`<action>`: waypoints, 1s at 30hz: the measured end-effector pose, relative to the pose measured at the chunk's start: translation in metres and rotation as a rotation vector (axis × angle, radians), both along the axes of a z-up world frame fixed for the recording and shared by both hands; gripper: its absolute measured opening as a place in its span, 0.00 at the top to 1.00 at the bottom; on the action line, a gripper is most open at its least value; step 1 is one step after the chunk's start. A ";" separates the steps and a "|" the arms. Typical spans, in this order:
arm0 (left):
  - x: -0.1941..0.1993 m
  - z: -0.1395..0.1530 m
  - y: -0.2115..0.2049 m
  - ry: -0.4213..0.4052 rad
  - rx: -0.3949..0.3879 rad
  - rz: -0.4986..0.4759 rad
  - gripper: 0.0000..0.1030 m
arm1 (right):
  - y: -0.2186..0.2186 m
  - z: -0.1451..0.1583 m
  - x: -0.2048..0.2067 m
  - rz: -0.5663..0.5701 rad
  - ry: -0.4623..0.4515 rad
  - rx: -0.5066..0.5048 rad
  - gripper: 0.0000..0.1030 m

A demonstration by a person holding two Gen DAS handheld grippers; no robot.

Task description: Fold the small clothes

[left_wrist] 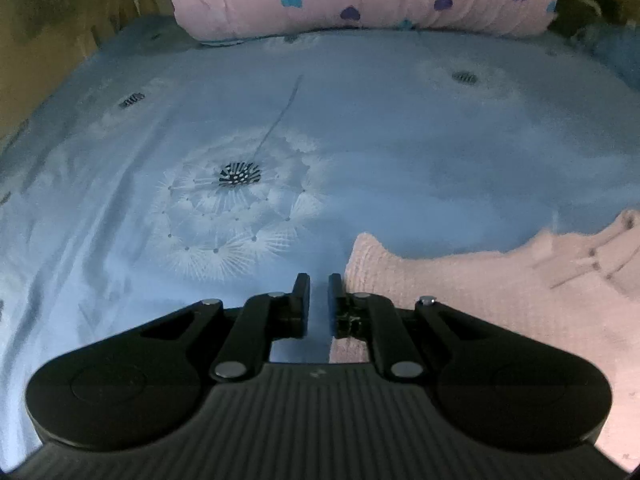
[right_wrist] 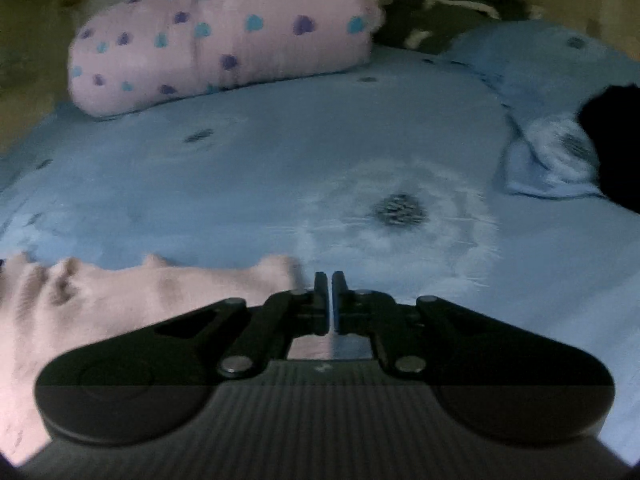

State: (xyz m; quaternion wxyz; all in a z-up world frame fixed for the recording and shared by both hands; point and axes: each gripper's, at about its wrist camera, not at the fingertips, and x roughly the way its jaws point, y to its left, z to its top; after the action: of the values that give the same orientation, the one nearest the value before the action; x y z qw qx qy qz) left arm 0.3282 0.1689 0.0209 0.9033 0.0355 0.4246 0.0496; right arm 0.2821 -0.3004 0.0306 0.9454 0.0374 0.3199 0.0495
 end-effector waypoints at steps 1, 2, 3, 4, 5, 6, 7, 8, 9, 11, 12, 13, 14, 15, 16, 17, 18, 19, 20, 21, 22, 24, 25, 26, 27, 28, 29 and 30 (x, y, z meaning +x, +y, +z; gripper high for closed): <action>-0.002 0.003 0.002 -0.002 -0.029 0.000 0.89 | 0.004 0.004 0.000 0.022 -0.001 -0.006 0.91; -0.004 0.005 0.003 -0.005 -0.058 0.002 0.89 | 0.008 0.007 0.001 0.035 -0.001 -0.012 0.82; -0.005 0.008 0.005 -0.007 -0.100 0.001 0.89 | 0.013 0.009 0.003 0.046 0.003 -0.019 0.71; -0.006 0.009 0.005 -0.005 -0.130 -0.001 0.89 | 0.018 0.011 0.005 0.056 0.005 -0.024 0.45; -0.007 0.010 0.004 0.001 -0.155 -0.005 0.89 | 0.021 0.013 0.009 0.074 -0.004 -0.028 0.29; -0.007 0.010 0.002 0.010 -0.176 -0.010 0.89 | 0.025 0.012 0.010 0.098 -0.008 -0.039 0.30; -0.008 0.010 -0.002 0.016 -0.190 -0.015 0.89 | 0.029 0.011 0.013 0.124 0.004 -0.054 0.32; -0.008 0.009 -0.005 0.022 -0.206 -0.022 0.89 | 0.033 0.009 0.017 0.143 0.025 -0.068 0.32; -0.009 0.008 -0.007 0.027 -0.216 -0.028 0.89 | 0.035 0.007 0.021 0.150 0.041 -0.080 0.32; -0.012 0.007 -0.015 0.032 -0.235 -0.047 0.87 | 0.043 0.001 0.026 0.171 0.057 -0.096 0.32; -0.013 0.006 -0.019 0.032 -0.236 -0.059 0.85 | 0.047 0.000 0.026 0.195 0.054 -0.096 0.32; -0.015 0.006 -0.022 0.032 -0.233 -0.066 0.78 | 0.053 0.000 0.025 0.230 0.042 -0.090 0.32; -0.017 0.007 -0.026 0.030 -0.232 -0.074 0.67 | 0.059 0.001 0.024 0.262 0.032 -0.084 0.32; -0.020 0.007 -0.029 0.029 -0.233 -0.082 0.62 | 0.065 0.001 0.023 0.291 0.028 -0.082 0.32; -0.021 0.007 -0.032 0.030 -0.235 -0.087 0.55 | 0.072 0.001 0.022 0.325 0.030 -0.087 0.32; -0.021 0.008 -0.034 0.031 -0.233 -0.089 0.52 | 0.080 -0.001 0.023 0.349 0.042 -0.099 0.33; -0.023 0.008 -0.038 0.026 -0.225 -0.091 0.52 | 0.084 -0.003 0.024 0.358 0.058 -0.107 0.33; -0.024 0.009 -0.040 0.018 -0.216 -0.091 0.51 | 0.091 -0.006 0.028 0.363 0.084 -0.117 0.33; -0.026 0.009 -0.042 0.008 -0.203 -0.092 0.51 | 0.097 -0.011 0.031 0.363 0.108 -0.126 0.41; -0.029 0.010 -0.045 -0.005 -0.188 -0.092 0.51 | 0.103 -0.016 0.034 0.368 0.131 -0.132 0.52; -0.030 0.011 -0.047 -0.016 -0.181 -0.096 0.51 | 0.107 -0.020 0.035 0.365 0.138 -0.137 0.81; -0.034 0.013 -0.050 -0.032 -0.179 -0.110 0.51 | 0.112 -0.017 0.035 0.335 0.118 -0.131 0.92; -0.036 0.015 -0.050 -0.042 -0.178 -0.118 0.51 | 0.110 -0.011 0.034 0.308 0.087 -0.106 0.93; -0.038 0.016 -0.052 -0.054 -0.168 -0.125 0.51 | 0.106 -0.006 0.035 0.276 0.054 -0.080 0.93; -0.039 0.017 -0.054 -0.065 -0.152 -0.128 0.51 | 0.101 -0.003 0.036 0.239 0.029 -0.061 0.94; -0.039 0.015 -0.056 -0.074 -0.128 -0.127 0.51 | 0.095 0.000 0.038 0.189 0.001 -0.053 0.94; -0.038 0.013 -0.057 -0.074 -0.113 -0.124 0.51 | 0.091 0.000 0.039 0.150 -0.016 -0.064 0.94; -0.036 0.008 -0.058 -0.061 -0.104 -0.117 0.51 | 0.086 -0.003 0.044 0.111 -0.014 -0.066 0.94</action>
State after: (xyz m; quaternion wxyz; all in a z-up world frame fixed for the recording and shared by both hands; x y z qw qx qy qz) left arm 0.2927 0.1106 0.0291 0.9178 0.0117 0.3962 -0.0245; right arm 0.3264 -0.2141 0.0280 0.9441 -0.0118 0.3164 0.0918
